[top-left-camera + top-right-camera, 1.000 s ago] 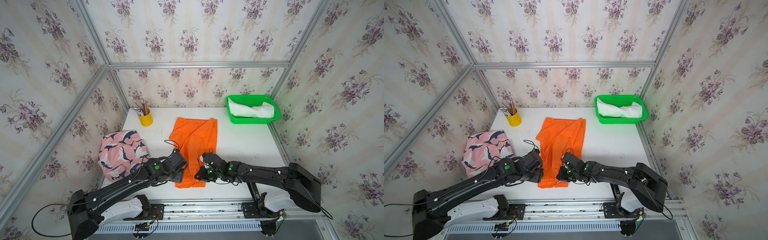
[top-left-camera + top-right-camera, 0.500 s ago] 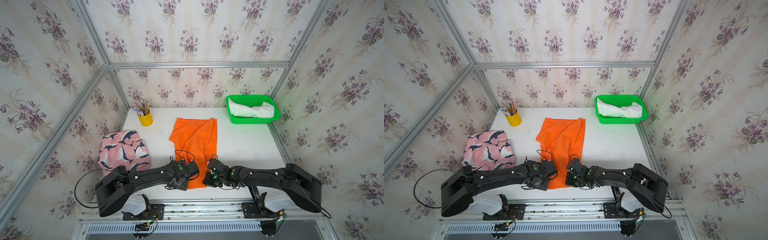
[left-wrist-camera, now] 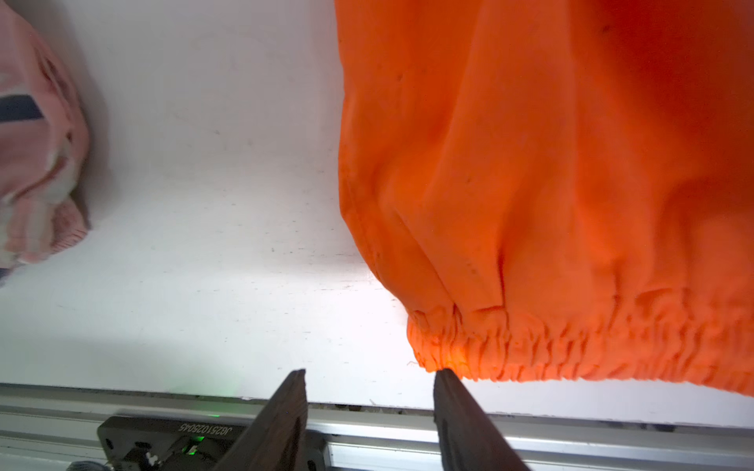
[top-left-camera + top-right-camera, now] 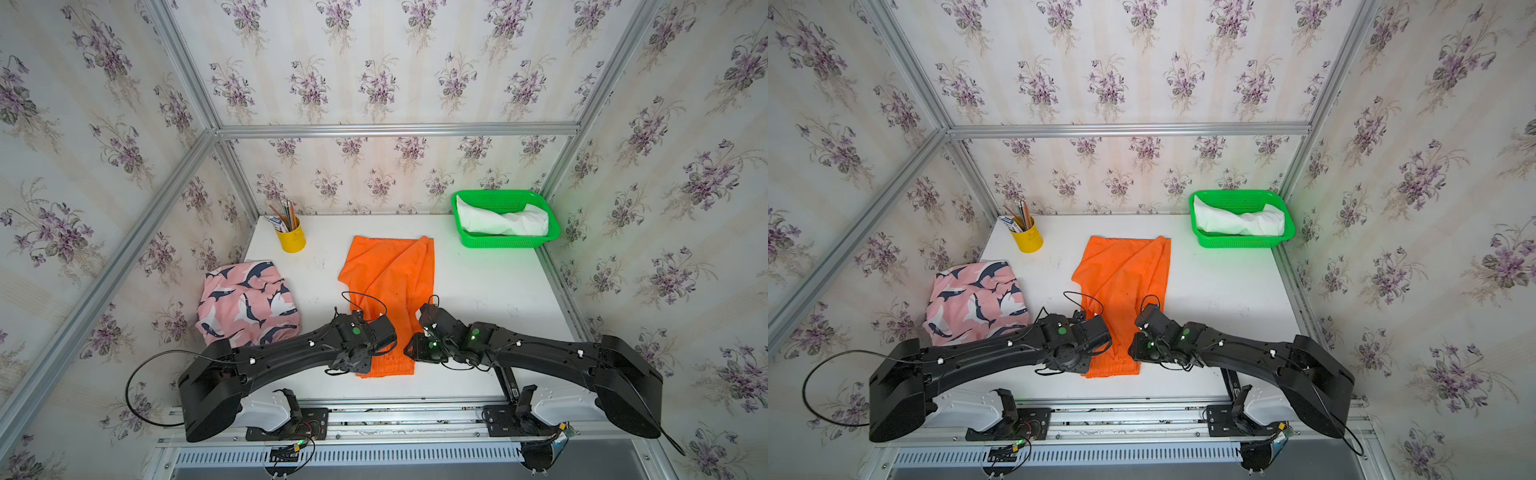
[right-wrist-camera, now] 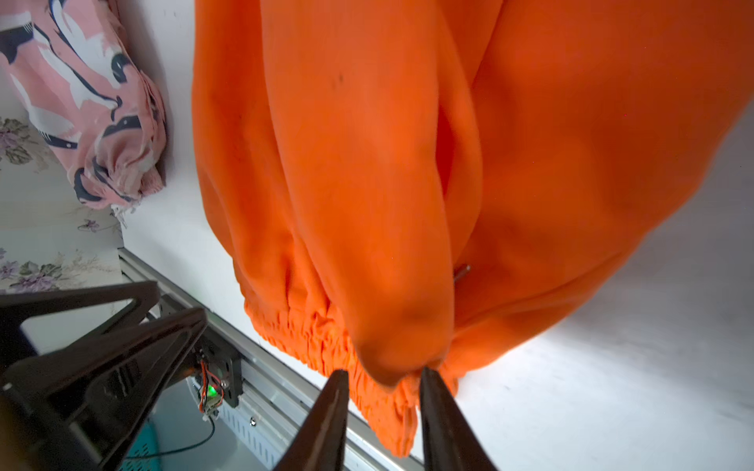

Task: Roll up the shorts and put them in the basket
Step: Adjust the shorts at the center of the board.

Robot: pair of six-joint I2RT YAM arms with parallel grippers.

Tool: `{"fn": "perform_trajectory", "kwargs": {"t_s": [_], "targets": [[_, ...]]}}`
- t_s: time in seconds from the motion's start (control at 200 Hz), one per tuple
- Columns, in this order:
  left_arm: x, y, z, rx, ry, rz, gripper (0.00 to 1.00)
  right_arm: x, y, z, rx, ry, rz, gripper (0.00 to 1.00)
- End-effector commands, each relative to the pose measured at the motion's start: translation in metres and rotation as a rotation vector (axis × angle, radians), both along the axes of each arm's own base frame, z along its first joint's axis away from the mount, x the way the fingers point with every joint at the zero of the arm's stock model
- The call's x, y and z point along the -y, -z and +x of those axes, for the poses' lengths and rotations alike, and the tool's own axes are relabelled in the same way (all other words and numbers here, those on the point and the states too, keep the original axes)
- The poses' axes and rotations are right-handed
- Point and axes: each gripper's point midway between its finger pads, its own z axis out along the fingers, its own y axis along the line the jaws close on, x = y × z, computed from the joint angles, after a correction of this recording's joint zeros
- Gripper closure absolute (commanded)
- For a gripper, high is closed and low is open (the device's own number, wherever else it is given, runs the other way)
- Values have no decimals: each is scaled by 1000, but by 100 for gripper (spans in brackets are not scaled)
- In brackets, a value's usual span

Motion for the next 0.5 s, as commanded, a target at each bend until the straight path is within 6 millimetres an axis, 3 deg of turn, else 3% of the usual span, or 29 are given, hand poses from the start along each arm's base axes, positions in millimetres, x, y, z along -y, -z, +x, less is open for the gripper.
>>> {"fn": "perform_trajectory", "kwargs": {"t_s": [0.0, 0.14, 0.225, 0.295, 0.38, 0.495], "targets": [[-5, -19, -1, 18, 27, 58, 46, 14, -3, 20, 52, -57, -102, 65], [38, -25, 0, 23, 95, -61, 46, 10, -13, 80, 128, -36, -103, 66], [68, -17, -3, -7, 125, -176, 47, 3, -16, 120, 158, -27, -81, 67], [87, 1, -5, -47, 133, -217, 47, -4, -17, 152, 193, -26, -77, 67], [98, 18, -9, -85, 138, -235, 47, -16, -15, 187, 220, -46, -65, 69], [94, 38, -14, -126, 134, -192, 47, -27, 1, 226, 217, -60, -51, 70]]}}
